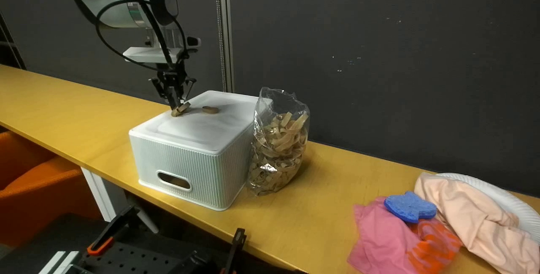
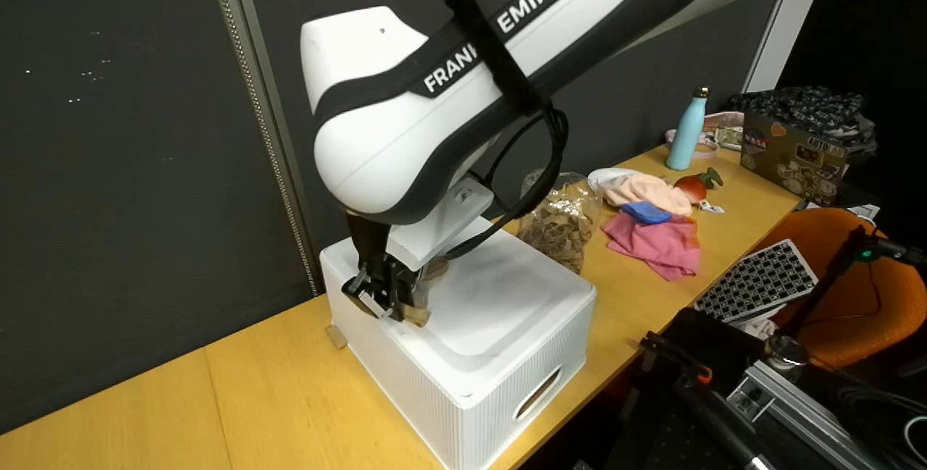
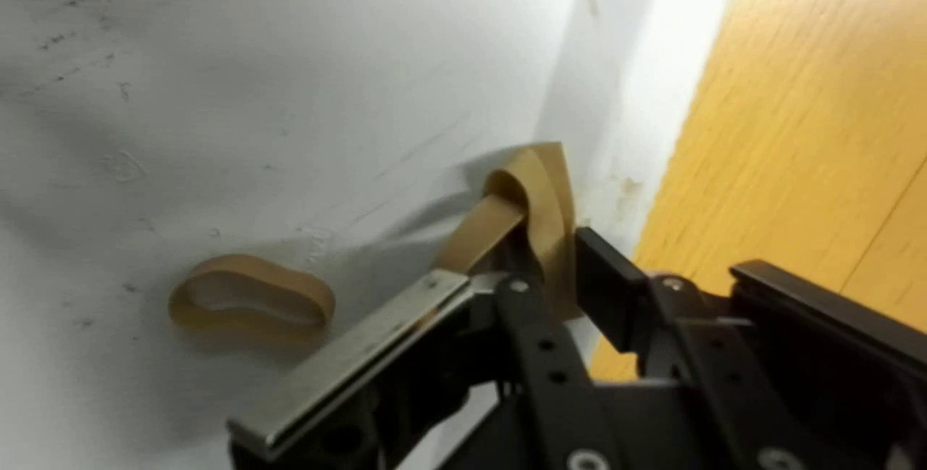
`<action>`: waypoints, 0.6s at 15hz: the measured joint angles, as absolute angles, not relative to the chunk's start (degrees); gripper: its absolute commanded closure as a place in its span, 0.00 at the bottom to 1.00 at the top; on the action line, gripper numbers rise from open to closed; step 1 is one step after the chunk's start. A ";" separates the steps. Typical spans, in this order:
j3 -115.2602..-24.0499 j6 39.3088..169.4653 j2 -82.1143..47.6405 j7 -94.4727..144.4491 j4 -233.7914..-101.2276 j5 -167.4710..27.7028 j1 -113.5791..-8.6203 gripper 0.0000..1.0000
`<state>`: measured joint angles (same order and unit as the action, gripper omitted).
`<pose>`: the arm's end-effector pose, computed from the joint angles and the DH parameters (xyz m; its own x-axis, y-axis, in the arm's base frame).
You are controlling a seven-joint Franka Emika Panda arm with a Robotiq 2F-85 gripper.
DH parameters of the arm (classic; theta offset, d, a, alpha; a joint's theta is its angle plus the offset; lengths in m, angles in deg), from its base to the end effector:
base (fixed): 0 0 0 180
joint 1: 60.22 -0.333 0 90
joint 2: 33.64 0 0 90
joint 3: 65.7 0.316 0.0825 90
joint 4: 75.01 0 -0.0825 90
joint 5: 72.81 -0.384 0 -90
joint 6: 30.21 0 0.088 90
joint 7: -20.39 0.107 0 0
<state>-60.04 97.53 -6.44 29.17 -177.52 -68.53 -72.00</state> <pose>0.6226 0.1880 0.2858 0.9821 0.1862 -0.0293 0.1868 -0.9822 0.0172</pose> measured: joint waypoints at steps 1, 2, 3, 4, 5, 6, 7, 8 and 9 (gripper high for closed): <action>-60.00 97.53 -6.44 29.17 -177.44 -68.53 -72.07 1.00; -60.00 97.53 -6.50 29.17 -177.41 -68.53 -72.10 1.00; -60.00 97.53 -6.56 29.17 -177.41 -68.53 -72.10 0.99; -60.00 97.53 -6.57 29.17 -177.41 -68.53 -72.10 0.99; -60.00 97.53 -6.58 29.19 -177.41 -68.53 -72.10 0.99; -60.01 97.53 -6.64 29.19 -177.41 -68.53 -72.10 0.99; -60.07 97.53 -6.79 29.22 -177.41 -68.52 -72.08 0.99; -60.18 97.53 -7.03 29.23 -177.41 -68.52 -72.05 0.99; -60.32 97.51 -7.39 29.24 -177.42 -68.52 -71.96 0.99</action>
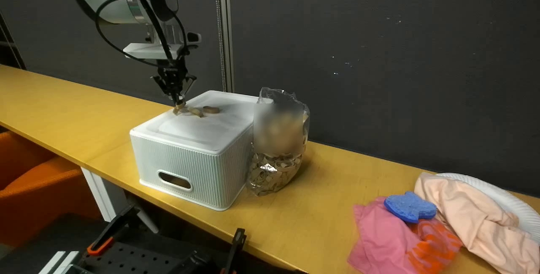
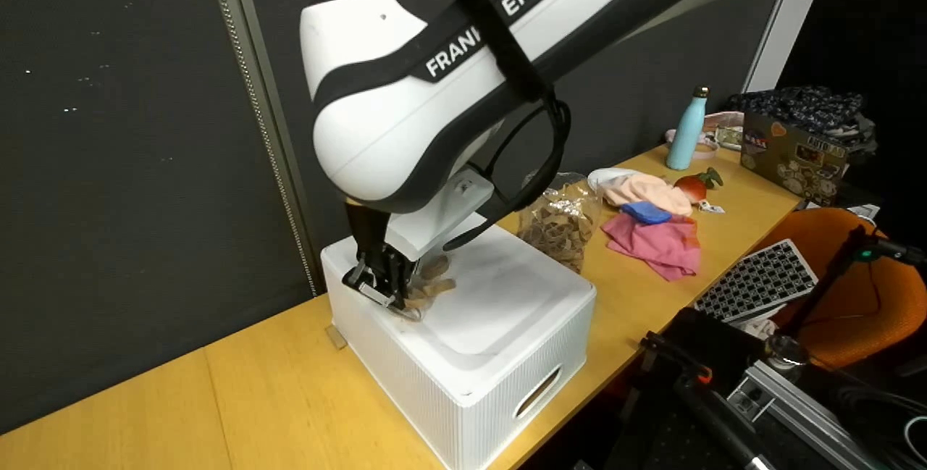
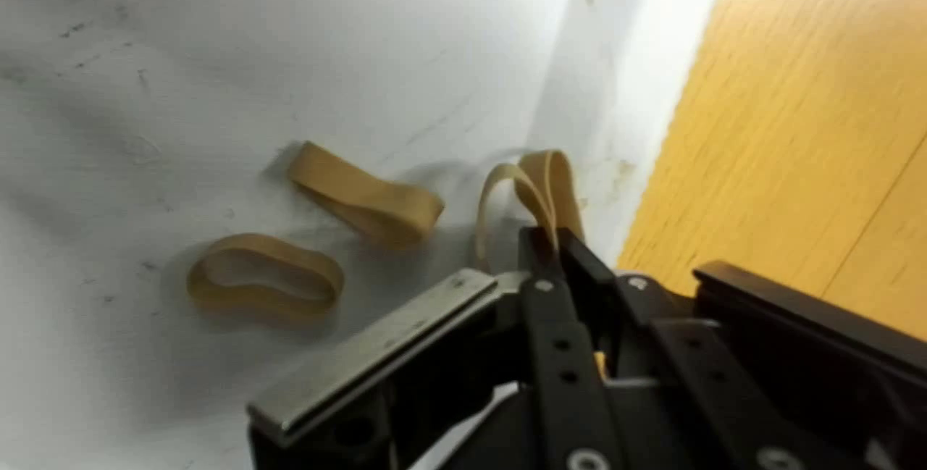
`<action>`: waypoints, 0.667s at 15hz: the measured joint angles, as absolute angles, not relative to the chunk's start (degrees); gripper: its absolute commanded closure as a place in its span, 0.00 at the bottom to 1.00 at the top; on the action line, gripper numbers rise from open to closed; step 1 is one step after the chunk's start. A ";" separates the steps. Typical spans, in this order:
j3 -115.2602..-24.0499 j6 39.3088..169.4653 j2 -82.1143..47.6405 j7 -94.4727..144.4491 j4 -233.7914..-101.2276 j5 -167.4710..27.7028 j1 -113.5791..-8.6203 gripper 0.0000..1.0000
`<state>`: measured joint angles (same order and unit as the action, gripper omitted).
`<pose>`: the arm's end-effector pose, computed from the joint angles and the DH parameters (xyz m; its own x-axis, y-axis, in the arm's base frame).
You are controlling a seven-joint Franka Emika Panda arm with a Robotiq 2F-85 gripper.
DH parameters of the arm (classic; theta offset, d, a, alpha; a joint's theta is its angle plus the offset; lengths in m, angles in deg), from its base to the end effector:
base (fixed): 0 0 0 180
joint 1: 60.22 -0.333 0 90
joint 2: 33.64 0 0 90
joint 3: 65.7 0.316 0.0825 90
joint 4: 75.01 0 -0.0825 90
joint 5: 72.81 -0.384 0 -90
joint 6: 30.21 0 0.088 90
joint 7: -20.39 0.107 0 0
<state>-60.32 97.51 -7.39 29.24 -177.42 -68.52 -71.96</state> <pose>0.6247 0.1850 0.2972 0.9836 0.1801 -0.0113 0.1803 -0.9834 0.0191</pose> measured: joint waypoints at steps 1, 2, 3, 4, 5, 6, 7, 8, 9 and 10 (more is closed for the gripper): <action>-60.49 97.46 -7.88 29.24 -177.43 -68.52 -71.83 0.99; -60.67 97.42 -8.41 29.24 -177.46 -68.52 -71.65 0.99; -60.83 97.33 -8.98 29.24 -177.48 -68.52 -71.42 0.99; -60.96 97.20 -9.58 29.24 -177.51 -68.52 -71.13 0.99; -61.10 97.07 -10.07 29.24 -177.53 -68.52 -70.82 0.99; -61.25 96.98 -10.48 29.24 -177.58 -68.52 -70.50 0.99; -61.41 96.95 -10.76 29.24 -177.67 -68.51 -70.16 0.99; -61.54 96.95 -10.88 29.24 -177.77 -68.51 -69.79 0.99; -61.68 96.95 -10.88 29.24 -177.92 -68.51 -69.41 0.99; -61.87 96.95 -10.88 29.24 -178.18 -68.51 -69.06 0.99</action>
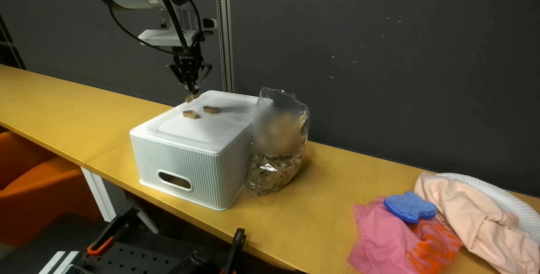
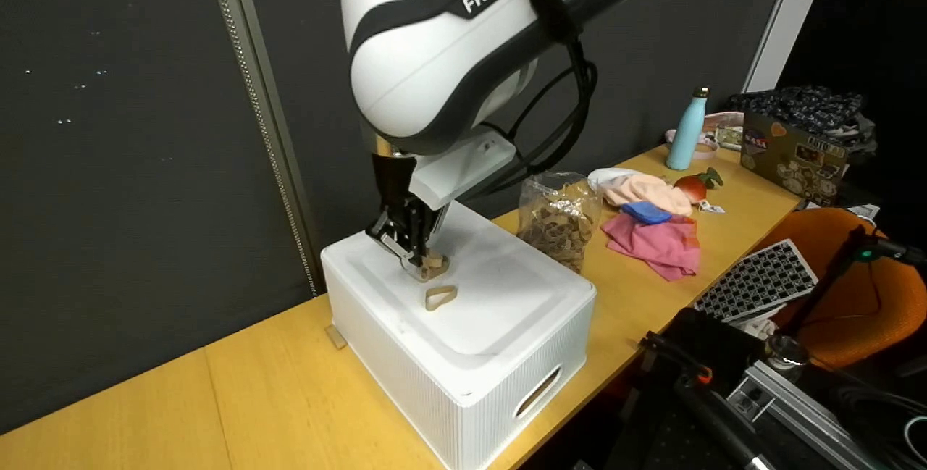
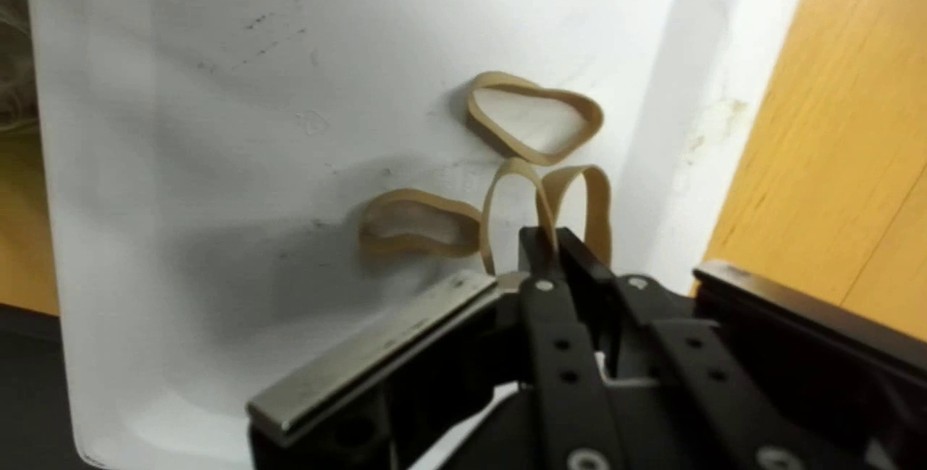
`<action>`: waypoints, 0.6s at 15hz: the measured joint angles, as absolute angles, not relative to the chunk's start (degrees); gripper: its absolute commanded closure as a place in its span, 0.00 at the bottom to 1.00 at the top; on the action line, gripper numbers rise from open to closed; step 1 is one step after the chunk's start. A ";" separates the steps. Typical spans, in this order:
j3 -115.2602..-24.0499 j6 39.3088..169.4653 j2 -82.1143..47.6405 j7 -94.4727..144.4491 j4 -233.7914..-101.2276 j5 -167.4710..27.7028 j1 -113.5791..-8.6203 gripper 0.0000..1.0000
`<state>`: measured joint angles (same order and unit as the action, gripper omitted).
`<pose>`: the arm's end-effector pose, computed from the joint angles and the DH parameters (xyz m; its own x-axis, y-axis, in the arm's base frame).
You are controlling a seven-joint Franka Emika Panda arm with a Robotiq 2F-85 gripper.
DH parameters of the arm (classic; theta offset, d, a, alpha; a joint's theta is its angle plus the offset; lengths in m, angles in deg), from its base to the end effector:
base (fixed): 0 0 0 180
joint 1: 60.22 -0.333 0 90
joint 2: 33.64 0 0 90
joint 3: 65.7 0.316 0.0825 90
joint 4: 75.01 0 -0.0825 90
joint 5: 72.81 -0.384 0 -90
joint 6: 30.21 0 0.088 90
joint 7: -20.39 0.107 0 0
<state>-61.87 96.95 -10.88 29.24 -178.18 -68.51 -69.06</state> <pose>0.6335 0.1366 0.3294 0.9940 0.1060 0.0272 0.1052 -0.9940 0.0312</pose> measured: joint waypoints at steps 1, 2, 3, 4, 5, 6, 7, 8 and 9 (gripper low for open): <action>-62.10 96.95 -10.87 29.24 -178.40 -68.51 -68.68 0.99; -62.32 96.95 -10.93 29.23 -178.53 -68.51 -68.29 0.99; -62.56 96.95 -11.19 29.23 -178.68 -68.50 -67.86 0.99; -62.88 96.95 -11.73 29.23 -178.96 -68.48 -67.45 0.99; -63.25 96.80 -12.62 29.23 -179.42 -68.47 -67.04 0.99; -63.65 96.48 -13.82 29.23 -180.18 -68.43 -66.65 0.99; -64.11 95.81 -15.38 29.24 -181.32 -68.38 -66.28 0.99; -64.59 95.17 -17.15 29.25 -182.78 -68.27 -65.90 0.99; -65.06 94.57 -19.08 29.37 -184.52 -68.00 -65.50 0.99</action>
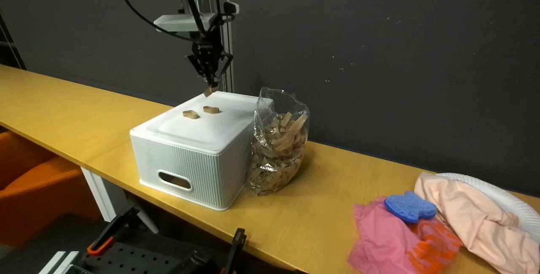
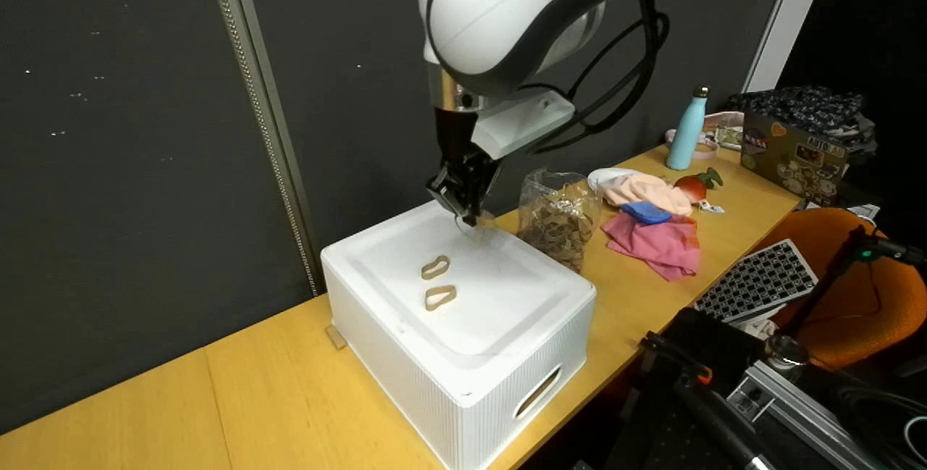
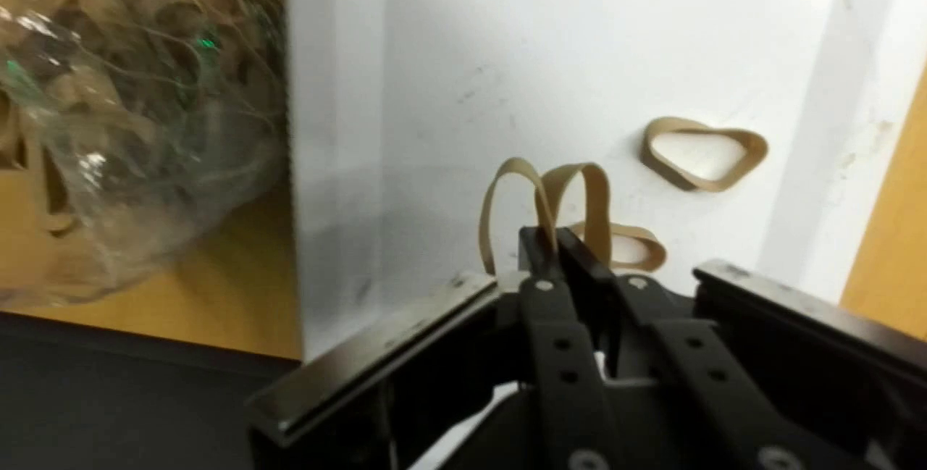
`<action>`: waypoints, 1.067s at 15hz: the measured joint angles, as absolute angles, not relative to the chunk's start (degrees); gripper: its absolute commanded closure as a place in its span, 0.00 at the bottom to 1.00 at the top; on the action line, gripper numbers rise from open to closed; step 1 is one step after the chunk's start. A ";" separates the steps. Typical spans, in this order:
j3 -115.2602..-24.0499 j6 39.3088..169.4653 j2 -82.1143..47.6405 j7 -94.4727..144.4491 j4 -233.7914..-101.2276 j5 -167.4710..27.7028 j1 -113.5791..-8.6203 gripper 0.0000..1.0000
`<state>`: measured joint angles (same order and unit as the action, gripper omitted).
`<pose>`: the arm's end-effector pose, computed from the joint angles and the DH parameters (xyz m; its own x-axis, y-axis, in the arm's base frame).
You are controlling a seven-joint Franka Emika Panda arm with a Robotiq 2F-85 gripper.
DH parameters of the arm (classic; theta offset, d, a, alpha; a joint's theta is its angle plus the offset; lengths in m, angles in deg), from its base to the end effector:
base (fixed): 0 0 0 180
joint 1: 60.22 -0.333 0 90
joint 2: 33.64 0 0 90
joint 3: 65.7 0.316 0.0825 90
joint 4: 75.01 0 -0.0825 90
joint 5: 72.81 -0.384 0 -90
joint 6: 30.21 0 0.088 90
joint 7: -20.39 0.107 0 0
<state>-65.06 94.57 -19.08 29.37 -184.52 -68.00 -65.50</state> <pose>0.6101 0.0598 0.3655 0.9998 -0.0056 0.0211 -0.0070 -0.9979 0.0641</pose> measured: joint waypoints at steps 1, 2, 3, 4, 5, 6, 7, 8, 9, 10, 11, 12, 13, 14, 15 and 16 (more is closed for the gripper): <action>-65.49 94.18 -21.16 29.52 -186.54 -67.65 -65.04 0.99; -65.92 93.93 -23.35 29.64 -188.81 -67.47 -64.49 0.99; -66.39 93.82 -25.50 29.69 -191.06 -67.45 -63.83 0.99; -66.94 93.81 -27.59 29.70 -193.24 -67.46 -62.98 0.99; -67.56 93.80 -29.46 29.68 -195.12 -67.46 -61.94 0.99; -68.32 93.81 -31.11 29.61 -196.65 -67.46 -60.77 0.99; -69.09 93.81 -32.33 29.48 -197.61 -67.41 -59.56 0.99; -69.87 93.81 -33.20 29.34 -198.10 -67.24 -58.32 0.99; -70.54 93.81 -33.65 29.25 -198.17 -67.01 -57.21 0.99; -71.12 93.81 -33.79 29.20 -197.99 -66.67 -56.23 0.99; -71.54 93.82 -33.71 29.20 -197.69 -66.45 -55.42 0.99; -71.83 93.85 -33.48 29.20 -197.37 -66.33 -54.79 0.99; -72.00 93.86 -33.07 29.20 -196.95 -66.24 -54.32 0.99; -72.15 93.88 -32.42 29.31 -196.46 -66.14 -53.97 0.99; -72.33 93.89 -31.57 29.36 -195.87 -66.08 -53.71 0.99; -72.53 93.90 -30.49 29.40 -195.14 -66.06 -53.51 0.99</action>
<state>-72.53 93.90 -30.49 29.40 -195.14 -66.06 -53.51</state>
